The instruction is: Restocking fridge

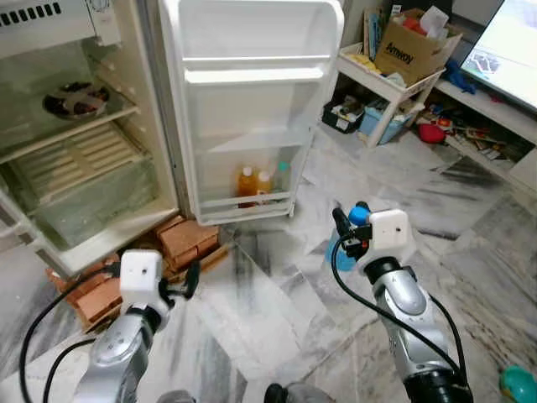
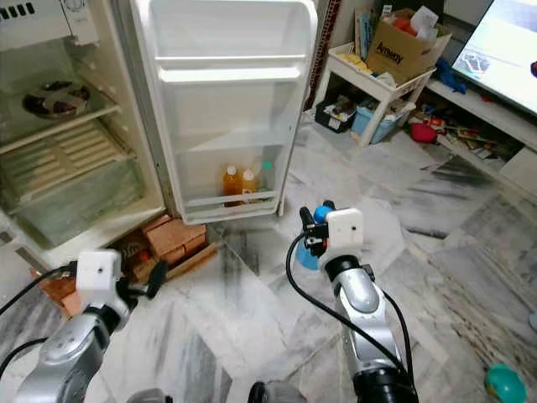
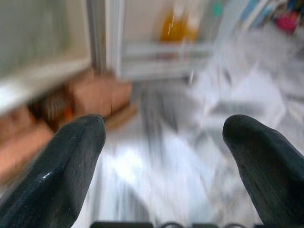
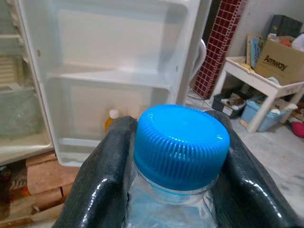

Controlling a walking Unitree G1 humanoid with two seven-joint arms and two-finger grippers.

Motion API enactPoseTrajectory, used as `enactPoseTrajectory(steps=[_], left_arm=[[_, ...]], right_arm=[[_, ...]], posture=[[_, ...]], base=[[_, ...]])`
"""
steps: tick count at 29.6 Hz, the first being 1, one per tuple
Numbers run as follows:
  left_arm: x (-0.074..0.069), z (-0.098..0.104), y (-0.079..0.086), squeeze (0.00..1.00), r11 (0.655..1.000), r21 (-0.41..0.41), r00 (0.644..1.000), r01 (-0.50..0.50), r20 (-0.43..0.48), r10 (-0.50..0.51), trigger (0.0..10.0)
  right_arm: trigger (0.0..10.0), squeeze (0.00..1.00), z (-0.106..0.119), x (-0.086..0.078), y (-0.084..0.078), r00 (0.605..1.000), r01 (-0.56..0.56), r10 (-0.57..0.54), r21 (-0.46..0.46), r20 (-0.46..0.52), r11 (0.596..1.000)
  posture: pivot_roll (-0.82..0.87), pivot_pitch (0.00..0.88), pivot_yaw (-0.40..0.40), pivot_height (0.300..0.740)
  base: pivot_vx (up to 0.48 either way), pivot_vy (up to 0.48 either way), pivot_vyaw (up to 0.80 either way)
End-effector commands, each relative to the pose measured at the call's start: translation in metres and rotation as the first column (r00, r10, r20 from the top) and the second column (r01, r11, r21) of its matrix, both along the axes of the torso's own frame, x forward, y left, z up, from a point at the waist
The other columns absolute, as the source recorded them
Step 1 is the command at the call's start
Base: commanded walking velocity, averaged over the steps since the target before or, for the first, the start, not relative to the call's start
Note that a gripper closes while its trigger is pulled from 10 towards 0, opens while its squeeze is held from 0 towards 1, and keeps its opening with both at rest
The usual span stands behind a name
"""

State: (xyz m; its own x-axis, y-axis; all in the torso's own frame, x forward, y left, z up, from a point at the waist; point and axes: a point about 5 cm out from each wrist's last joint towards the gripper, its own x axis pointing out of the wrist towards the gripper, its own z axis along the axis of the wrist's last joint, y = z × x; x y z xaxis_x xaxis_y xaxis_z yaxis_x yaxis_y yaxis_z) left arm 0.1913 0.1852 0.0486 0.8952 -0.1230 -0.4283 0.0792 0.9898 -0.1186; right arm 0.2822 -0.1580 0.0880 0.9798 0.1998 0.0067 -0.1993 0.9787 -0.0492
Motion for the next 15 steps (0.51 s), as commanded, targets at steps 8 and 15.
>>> enactPoseTrajectory(steps=[8, 15], left_arm=[[-0.044, -0.008, 0.0, 0.0, 0.997, 0.063, 0.995, 0.052, -0.09, -0.047, 10.0], [0.02, 0.027, 0.02, 0.0, 0.961, 0.271, 0.977, -0.043, 0.214, -0.016, 10.0]], right_arm=[[10.0, 0.0, 0.003, 0.003, -0.006, 1.0, 0.019, -0.019, -0.007, 0.018, 1.0], [10.0, 0.0, 0.005, 0.005, -0.004, 1.0, 0.012, -0.012, -0.007, 0.024, 1.0]], posture=[[0.12, 0.078, -0.107, 0.74], [0.1, 0.066, -0.126, 0.74]], base=[[0.0, 0.0, 0.0], [0.0, 0.0, 0.0]])
